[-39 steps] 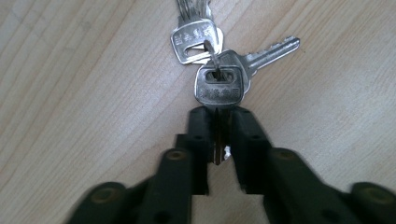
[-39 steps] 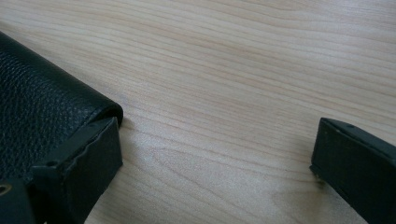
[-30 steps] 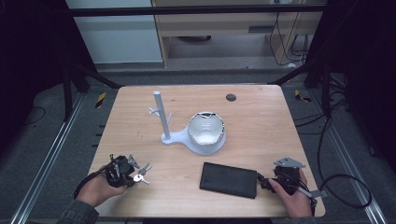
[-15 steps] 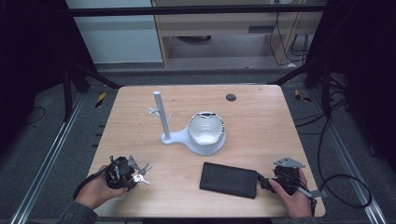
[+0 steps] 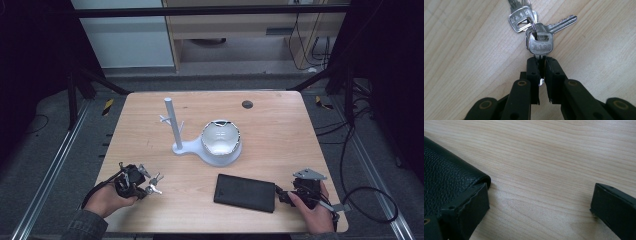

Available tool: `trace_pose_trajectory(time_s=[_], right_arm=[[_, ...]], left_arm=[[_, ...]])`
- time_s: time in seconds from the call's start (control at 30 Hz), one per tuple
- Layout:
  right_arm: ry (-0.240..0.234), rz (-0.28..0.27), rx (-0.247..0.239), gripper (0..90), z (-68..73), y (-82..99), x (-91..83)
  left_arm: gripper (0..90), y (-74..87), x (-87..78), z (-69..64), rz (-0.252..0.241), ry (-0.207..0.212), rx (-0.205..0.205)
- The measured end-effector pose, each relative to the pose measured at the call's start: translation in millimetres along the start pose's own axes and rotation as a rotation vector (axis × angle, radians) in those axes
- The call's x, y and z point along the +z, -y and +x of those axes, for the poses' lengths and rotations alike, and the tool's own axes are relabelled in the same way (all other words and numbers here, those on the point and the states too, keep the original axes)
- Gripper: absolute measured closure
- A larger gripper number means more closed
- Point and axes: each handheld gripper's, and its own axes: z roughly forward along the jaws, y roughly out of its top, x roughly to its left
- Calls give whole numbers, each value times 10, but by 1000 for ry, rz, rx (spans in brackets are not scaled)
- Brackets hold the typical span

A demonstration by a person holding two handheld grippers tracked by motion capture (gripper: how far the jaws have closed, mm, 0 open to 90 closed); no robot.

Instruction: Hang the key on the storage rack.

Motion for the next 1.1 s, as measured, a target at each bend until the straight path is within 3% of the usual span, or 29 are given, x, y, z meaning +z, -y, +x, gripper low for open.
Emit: trace_pose_trajectory(time_s=[0.43,0.47,0.6,0.73,0.87,0.93,1.1], right_arm=[[1,0,0,20,0,0,0],[0,0,0,20,0,0,0],[0,0,0,20,0,0,0],[0,0,0,19,0,0,0],[0,0,0,19,0,0,0],[0,0,0,19,0,0,0],[1,0,0,19,1,0,0]], left_arm=[[819,14,-125,-16,-26,-38,-2],[890,11,-147,-8,-36,-38,1],[891,-13,-125,-27,-1,-36,28],[892,-29,-142,-19,-23,-38,18],[893,-63,-256,-34,-43,-44,27],[893,-115,-421,-57,-70,-55,39],[893,-209,-639,-67,-98,-80,51]])
